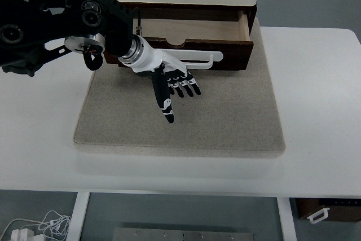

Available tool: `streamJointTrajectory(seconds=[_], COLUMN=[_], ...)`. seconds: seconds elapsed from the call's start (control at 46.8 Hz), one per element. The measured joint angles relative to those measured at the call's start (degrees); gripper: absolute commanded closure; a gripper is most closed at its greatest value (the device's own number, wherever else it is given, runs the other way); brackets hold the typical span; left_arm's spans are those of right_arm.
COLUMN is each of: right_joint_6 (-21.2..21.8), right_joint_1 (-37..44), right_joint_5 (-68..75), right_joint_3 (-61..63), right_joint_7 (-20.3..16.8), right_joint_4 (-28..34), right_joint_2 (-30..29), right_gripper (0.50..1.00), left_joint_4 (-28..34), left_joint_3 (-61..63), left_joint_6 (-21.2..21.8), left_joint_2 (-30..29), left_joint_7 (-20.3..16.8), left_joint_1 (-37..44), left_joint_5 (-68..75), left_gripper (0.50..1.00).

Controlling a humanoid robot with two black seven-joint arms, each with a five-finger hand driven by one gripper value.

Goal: Close drawer under combined cabinet
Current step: 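Reach the left hand over the mat to the brown drawer front, then push the brown drawer front with the left hand into the cabinet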

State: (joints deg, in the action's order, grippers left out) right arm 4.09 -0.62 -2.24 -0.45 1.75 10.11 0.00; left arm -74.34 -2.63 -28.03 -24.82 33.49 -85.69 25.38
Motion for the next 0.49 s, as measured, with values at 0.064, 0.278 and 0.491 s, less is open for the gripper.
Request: streamJointTrajectory(seconds=[0.064, 0.278, 0.491], right_joint_6=[0.0, 0.0, 0.0], right_joint_1=[0.0, 0.0, 0.0], right_joint_5=[0.0, 0.0, 0.0], right_joint_3=[0.0, 0.0, 0.0], right_joint_7=[0.0, 0.0, 0.0], right_joint_4=[0.0, 0.0, 0.0], right_joint_2=[0.0, 0.0, 0.0], right_gripper=[0.548, 0.548, 0.548], left_joint_4=[0.7, 2.4, 4.1], left_joint_3=[0.0, 0.0, -0.4], left_joint_6=[0.0, -0.1, -0.1], left_joint_2=[0.7, 2.1, 2.6], left_joint_7=[0.0, 0.0, -0.2], left_joint_1=[-0.1, -0.3, -0.3], left_joint_5=[0.3, 2.2, 2.6], left_gripper=[0.501, 0.501, 0.501])
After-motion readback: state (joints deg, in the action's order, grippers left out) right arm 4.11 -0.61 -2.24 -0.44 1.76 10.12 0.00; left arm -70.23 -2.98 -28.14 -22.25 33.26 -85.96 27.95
